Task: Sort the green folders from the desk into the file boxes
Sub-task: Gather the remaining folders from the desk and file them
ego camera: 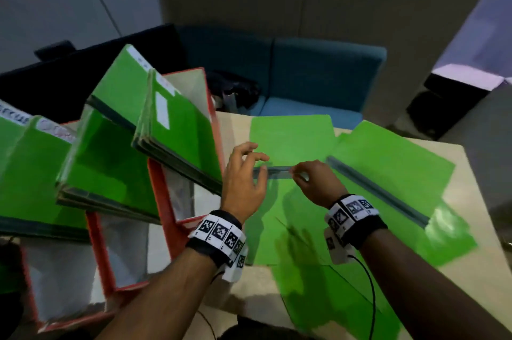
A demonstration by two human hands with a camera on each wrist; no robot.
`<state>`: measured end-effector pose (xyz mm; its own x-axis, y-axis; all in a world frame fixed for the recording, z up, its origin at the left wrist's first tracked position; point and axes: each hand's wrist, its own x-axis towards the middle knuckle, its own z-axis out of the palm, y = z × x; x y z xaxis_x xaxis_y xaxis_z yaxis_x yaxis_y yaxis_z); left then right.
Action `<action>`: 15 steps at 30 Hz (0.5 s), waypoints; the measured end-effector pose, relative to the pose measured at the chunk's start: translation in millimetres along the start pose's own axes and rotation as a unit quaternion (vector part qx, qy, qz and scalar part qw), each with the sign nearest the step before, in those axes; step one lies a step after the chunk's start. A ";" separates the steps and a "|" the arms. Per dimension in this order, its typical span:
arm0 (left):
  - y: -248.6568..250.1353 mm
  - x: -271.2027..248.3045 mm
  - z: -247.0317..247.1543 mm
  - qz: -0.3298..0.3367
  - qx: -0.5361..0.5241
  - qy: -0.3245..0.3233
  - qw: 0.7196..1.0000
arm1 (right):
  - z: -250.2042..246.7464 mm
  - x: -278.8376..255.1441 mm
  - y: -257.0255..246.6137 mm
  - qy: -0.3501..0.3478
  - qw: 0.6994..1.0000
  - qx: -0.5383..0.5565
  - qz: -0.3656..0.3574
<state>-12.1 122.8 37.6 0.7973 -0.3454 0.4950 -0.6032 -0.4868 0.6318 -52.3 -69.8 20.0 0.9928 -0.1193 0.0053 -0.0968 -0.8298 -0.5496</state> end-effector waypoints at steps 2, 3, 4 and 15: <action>9.1 2.4 24.4 0.002 -0.004 -0.049 0.999 | -10.5 -11.6 21.1 0.011 1.000 0.001 0.022; 12.8 3.3 35.9 0.002 -0.005 -0.070 0.998 | -14.9 -16.9 30.5 0.013 0.999 0.004 0.035; 15.5 3.5 47.2 0.000 -0.006 -0.089 0.996 | -19.0 -22.3 39.7 0.015 0.999 0.004 0.048; -23.9 -23.6 140.8 -0.281 0.117 -0.367 0.879 | -38.2 -114.4 159.9 -0.025 0.939 -0.075 0.336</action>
<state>-13.3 29.6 -73.1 0.8199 -0.3793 -0.4288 -0.1558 -0.8686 0.4705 -184.1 -209.7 -36.6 0.7060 -0.6203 -0.3418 -0.7070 -0.6448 -0.2904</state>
